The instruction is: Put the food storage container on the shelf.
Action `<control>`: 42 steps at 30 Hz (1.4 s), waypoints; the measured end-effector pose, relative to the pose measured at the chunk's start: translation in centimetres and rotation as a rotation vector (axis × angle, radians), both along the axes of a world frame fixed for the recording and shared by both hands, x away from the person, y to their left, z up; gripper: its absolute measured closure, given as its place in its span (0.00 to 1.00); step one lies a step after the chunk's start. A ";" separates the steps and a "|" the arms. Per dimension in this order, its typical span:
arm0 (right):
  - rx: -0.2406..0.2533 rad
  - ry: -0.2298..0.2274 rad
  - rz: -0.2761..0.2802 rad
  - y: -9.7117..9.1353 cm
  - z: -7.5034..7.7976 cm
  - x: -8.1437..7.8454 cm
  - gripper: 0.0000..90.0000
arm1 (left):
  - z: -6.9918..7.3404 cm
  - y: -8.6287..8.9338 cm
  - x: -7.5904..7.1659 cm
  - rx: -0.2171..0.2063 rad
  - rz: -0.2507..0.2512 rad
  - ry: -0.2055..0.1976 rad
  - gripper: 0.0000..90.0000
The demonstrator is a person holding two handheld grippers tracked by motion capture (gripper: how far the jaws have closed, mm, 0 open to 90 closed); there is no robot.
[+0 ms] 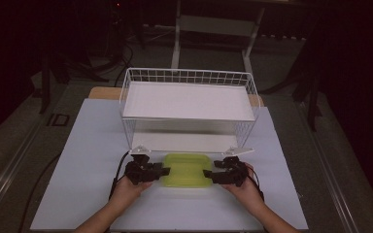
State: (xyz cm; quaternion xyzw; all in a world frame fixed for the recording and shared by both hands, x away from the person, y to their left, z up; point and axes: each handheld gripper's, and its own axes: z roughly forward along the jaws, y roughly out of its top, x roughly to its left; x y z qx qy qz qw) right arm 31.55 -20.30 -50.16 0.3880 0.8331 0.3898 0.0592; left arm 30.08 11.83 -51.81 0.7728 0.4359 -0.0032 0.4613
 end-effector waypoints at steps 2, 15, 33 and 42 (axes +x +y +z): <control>0.001 -0.001 -0.001 0.0 0.0 -0.1 0.44 | 0.0 0.0 -0.1 -0.004 -0.001 0.001 0.67; 0.010 -0.013 0.031 0.3 0.6 -1.3 0.62 | 0.5 -0.2 -1.7 0.017 0.002 -0.031 0.74; 0.022 0.010 0.032 0.0 1.2 -2.8 0.76 | 0.9 -0.5 -3.6 0.043 0.010 -0.040 0.81; 0.059 0.067 -0.014 0.0 1.2 -3.6 0.82 | 0.4 -0.1 -4.2 -0.030 0.042 0.009 0.86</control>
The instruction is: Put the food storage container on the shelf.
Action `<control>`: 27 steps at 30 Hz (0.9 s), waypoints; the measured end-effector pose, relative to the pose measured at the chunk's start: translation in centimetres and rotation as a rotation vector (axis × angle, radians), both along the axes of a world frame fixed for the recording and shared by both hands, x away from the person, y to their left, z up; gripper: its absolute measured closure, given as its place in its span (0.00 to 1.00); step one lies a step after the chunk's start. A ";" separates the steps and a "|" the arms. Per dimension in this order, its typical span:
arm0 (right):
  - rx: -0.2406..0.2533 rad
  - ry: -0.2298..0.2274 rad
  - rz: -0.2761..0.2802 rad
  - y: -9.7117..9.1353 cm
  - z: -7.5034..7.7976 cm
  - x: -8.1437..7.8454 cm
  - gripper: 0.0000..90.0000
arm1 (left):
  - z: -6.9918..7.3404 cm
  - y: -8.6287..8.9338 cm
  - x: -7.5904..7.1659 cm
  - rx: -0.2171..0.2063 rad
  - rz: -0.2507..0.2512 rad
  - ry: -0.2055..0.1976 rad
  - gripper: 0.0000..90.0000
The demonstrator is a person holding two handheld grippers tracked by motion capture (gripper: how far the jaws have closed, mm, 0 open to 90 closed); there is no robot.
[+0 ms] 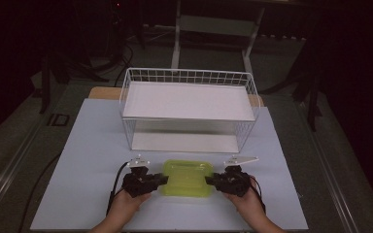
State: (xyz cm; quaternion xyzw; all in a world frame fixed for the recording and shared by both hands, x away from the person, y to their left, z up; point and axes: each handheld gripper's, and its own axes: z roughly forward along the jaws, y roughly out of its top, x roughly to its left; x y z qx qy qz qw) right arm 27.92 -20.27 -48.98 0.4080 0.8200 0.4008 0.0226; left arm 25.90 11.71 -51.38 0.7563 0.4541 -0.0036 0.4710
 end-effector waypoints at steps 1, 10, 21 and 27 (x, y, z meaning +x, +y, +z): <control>0.015 0.016 -0.013 -0.1 0.0 -0.1 0.83 | 0.0 0.0 -0.2 -0.003 0.006 0.001 0.87; 0.003 -0.038 -0.042 0.4 0.5 -0.7 0.88 | -0.4 0.2 -0.5 -0.009 0.035 -0.011 0.89; 0.026 -0.158 -0.075 0.5 3.7 0.9 0.88 | 3.1 0.0 1.7 -0.018 0.064 -0.108 0.90; 0.037 -0.169 -0.112 0.2 4.3 2.7 0.88 | 3.4 -0.4 3.8 -0.018 0.068 -0.118 0.90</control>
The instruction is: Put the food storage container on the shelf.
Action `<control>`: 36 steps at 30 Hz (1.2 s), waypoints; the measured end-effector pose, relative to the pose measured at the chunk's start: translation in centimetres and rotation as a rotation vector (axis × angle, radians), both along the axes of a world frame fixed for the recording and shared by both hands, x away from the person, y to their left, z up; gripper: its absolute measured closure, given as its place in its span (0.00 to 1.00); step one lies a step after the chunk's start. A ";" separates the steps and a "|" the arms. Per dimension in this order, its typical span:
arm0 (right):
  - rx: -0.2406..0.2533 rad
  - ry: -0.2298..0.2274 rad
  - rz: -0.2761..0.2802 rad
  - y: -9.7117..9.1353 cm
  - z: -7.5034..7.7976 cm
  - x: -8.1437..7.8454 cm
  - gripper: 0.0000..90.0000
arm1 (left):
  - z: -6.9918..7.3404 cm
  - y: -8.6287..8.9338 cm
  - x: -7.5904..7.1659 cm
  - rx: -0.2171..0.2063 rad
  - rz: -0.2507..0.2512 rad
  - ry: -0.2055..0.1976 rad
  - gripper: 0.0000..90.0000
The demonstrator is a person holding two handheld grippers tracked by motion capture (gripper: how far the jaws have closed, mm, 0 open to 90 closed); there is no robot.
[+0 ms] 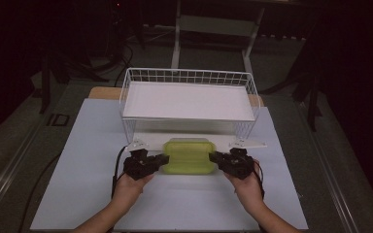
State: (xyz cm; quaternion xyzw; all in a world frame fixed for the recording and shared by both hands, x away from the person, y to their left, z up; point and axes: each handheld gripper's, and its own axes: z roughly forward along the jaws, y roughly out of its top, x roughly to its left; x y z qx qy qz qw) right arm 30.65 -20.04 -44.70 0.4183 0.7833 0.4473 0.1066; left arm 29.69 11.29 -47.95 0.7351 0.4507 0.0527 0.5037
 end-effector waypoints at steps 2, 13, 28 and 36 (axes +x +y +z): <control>-0.004 -0.002 -0.009 -0.1 -0.1 0.4 0.88 | -0.2 -0.2 0.7 -0.007 0.004 -0.002 0.90; -0.004 0.024 -0.058 -0.6 -1.6 3.6 0.87 | -1.4 -1.0 3.7 0.006 0.019 -0.001 0.90; -0.006 0.047 -0.107 -0.5 -3.3 5.7 0.87 | -2.8 -1.3 5.8 -0.014 0.029 0.031 0.89; -0.025 0.016 -0.121 -0.4 -3.4 6.1 0.85 | -3.1 -1.5 6.1 -0.017 0.042 -0.022 0.87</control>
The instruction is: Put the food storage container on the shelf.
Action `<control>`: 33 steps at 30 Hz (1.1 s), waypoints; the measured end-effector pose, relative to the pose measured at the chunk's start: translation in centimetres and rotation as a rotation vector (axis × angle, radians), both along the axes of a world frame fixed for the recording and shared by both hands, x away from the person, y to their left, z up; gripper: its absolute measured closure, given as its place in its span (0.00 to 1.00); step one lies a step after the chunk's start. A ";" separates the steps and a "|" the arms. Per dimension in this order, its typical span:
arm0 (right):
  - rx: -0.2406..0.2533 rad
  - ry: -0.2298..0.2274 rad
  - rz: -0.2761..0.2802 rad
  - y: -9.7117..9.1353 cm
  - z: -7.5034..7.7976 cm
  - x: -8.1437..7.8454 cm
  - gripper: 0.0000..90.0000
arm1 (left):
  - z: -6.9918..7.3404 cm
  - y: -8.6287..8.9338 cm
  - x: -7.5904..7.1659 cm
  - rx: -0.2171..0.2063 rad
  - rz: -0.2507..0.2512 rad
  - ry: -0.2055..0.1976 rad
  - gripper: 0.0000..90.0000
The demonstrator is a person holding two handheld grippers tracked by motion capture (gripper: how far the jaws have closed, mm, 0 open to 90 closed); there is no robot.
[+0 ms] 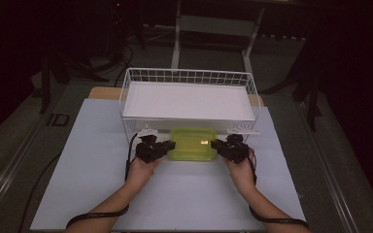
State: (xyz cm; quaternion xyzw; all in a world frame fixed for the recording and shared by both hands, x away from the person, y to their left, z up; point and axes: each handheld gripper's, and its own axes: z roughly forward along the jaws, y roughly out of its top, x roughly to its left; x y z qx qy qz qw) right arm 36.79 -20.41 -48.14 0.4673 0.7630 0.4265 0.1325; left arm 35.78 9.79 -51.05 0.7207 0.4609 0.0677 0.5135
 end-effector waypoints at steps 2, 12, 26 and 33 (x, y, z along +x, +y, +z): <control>-0.006 -0.013 -0.007 0.1 0.0 0.1 0.84 | -0.1 0.1 0.2 -0.005 -0.001 -0.007 0.86; -0.041 -0.054 -0.037 0.5 -0.5 0.9 0.76 | -0.4 -0.3 1.2 0.034 0.049 -0.067 0.77; -0.017 -0.018 -0.078 0.7 -0.9 2.1 0.64 | -1.2 -0.8 2.5 0.043 0.078 -0.060 0.53; -0.073 -0.032 -0.071 1.4 -1.0 2.2 0.55 | -0.8 -1.1 2.4 0.038 0.084 -0.063 0.50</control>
